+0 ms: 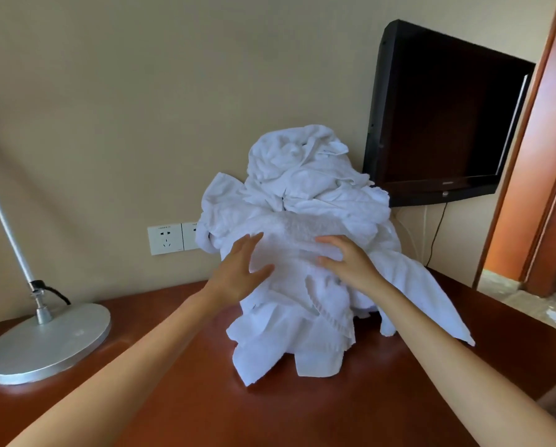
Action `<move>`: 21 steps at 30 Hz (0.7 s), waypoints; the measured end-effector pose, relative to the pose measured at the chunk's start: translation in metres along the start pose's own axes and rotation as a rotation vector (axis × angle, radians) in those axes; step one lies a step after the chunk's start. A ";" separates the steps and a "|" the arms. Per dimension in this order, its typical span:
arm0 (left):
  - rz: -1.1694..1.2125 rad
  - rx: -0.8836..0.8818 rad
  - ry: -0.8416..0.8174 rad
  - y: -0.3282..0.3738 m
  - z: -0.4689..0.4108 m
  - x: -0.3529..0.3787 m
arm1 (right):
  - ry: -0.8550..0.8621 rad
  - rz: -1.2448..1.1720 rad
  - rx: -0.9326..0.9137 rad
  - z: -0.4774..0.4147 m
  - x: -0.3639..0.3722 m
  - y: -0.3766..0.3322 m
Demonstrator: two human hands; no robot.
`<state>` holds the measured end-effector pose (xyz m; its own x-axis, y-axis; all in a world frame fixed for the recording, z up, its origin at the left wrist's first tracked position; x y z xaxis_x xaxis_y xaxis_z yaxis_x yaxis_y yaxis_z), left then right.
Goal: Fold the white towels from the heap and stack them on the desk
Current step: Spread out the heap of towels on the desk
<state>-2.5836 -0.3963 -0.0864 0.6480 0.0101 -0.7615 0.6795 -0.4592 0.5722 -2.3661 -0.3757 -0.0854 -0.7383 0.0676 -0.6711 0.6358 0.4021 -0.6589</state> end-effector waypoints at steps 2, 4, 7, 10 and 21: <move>0.024 0.007 0.100 0.008 -0.030 -0.027 | 0.043 0.018 -0.023 -0.023 -0.024 -0.006; 0.102 -0.022 0.138 0.014 -0.070 -0.049 | 0.123 0.036 -0.025 -0.053 -0.052 -0.007; 0.369 -0.205 0.064 0.003 -0.132 -0.069 | 0.276 0.095 0.011 -0.098 -0.091 0.004; 0.581 -0.308 0.021 -0.007 -0.179 -0.074 | 0.311 0.170 0.136 -0.143 -0.116 0.024; 0.652 -0.522 -0.206 -0.048 -0.238 -0.041 | -0.030 -0.259 0.508 -0.196 -0.119 0.133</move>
<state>-2.5603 -0.1631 -0.0100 0.9231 -0.2982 -0.2430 0.2969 0.1509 0.9429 -2.2379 -0.1512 -0.0271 -0.8823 -0.0036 -0.4708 0.4692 -0.0877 -0.8787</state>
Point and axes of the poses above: each hand's wrist, its own z-axis away from the middle knuckle, its own x-axis out of the palm, y = z × x, the point moved 7 cm from there along -z, towards the middle knuckle, and after that the axes turned 8 degrees about -y, right-handed, at the moved point
